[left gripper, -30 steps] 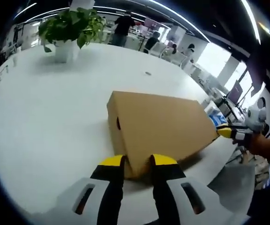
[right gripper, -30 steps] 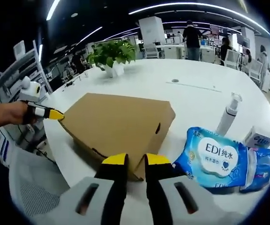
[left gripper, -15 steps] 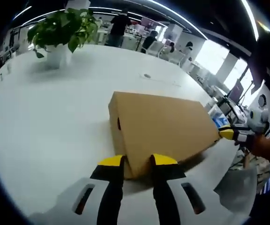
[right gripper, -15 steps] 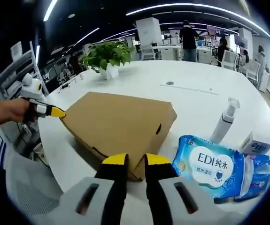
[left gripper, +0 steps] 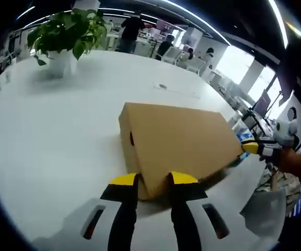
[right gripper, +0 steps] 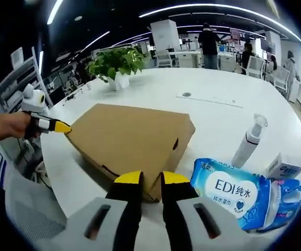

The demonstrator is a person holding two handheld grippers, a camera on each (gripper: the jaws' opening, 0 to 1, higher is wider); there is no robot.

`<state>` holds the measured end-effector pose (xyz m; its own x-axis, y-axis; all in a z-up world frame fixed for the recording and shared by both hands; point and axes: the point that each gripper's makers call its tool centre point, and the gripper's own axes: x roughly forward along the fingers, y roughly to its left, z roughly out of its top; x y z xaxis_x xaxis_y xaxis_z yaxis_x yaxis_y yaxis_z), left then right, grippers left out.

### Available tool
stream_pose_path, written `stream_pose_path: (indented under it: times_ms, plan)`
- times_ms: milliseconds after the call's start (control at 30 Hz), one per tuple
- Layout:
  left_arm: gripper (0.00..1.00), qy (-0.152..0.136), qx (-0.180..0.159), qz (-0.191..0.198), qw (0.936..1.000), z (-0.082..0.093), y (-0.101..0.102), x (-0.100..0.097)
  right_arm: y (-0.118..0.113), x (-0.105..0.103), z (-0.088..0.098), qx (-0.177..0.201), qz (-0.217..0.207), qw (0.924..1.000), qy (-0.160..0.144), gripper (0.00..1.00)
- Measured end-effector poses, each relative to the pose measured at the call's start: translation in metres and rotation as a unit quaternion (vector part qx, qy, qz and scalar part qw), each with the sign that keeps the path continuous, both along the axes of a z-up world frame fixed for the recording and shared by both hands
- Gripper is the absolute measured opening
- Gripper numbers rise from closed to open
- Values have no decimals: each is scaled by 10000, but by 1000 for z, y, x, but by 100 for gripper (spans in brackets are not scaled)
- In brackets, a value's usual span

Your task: Operate the shoe box by opening the lid, removing the specified soft item, and placing it in the target area until the item is outside and the box remains undamaged.

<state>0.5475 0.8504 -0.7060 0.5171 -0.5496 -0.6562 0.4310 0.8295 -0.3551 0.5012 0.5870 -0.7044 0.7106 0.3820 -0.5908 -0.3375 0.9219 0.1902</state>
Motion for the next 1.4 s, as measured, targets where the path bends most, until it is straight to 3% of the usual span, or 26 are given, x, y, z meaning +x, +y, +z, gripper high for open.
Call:
stream_pose_path:
  times_ms: [267, 433, 500, 600, 667, 700, 800, 867, 1033, 1133, 1400]
  plan:
    - [24, -94, 67, -105, 9999, 9, 1, -5, -3, -1, 14, -70, -37, 9998, -203, 17]
    - [35, -577, 197, -254, 9978, 33, 2, -5, -14, -8, 28, -141, -170, 9990, -392, 22]
    - [42, -795, 185, -257, 9963, 43, 0, -3, -26, -14, 33, -308, -310, 9979, -478, 28]
    - [52, -907, 172, -239, 9954, 52, -1, -6, -39, -22, 37, -383, -539, 9963, -549, 40]
    - [56, -841, 207, -263, 9959, 50, -1, -8, -49, -32, 34, -426, -688, 9958, -423, 48]
    - [59, -881, 176, -240, 9957, 51, -1, -10, -60, -33, 41, -559, -854, 9924, -681, 56]
    - [63, -863, 201, -295, 9956, 50, 0, -15, -74, -51, 34, -592, -1082, 9917, -367, 69]
    - [69, -873, 164, -307, 9956, 51, 1, -18, -84, -59, 37, -706, -1169, 9895, -467, 76]
    - [93, -934, 65, -397, 9948, 58, 1, -33, -98, -89, 42, -737, -1468, 9856, -397, 86]
    - [97, -992, 76, -455, 9940, 61, 6, -43, -101, -108, 50, -736, -1649, 9824, -470, 95]
    - [100, -1072, 12, -520, 9929, 72, 19, -72, -92, -158, 66, -814, -1877, 9774, -532, 96]
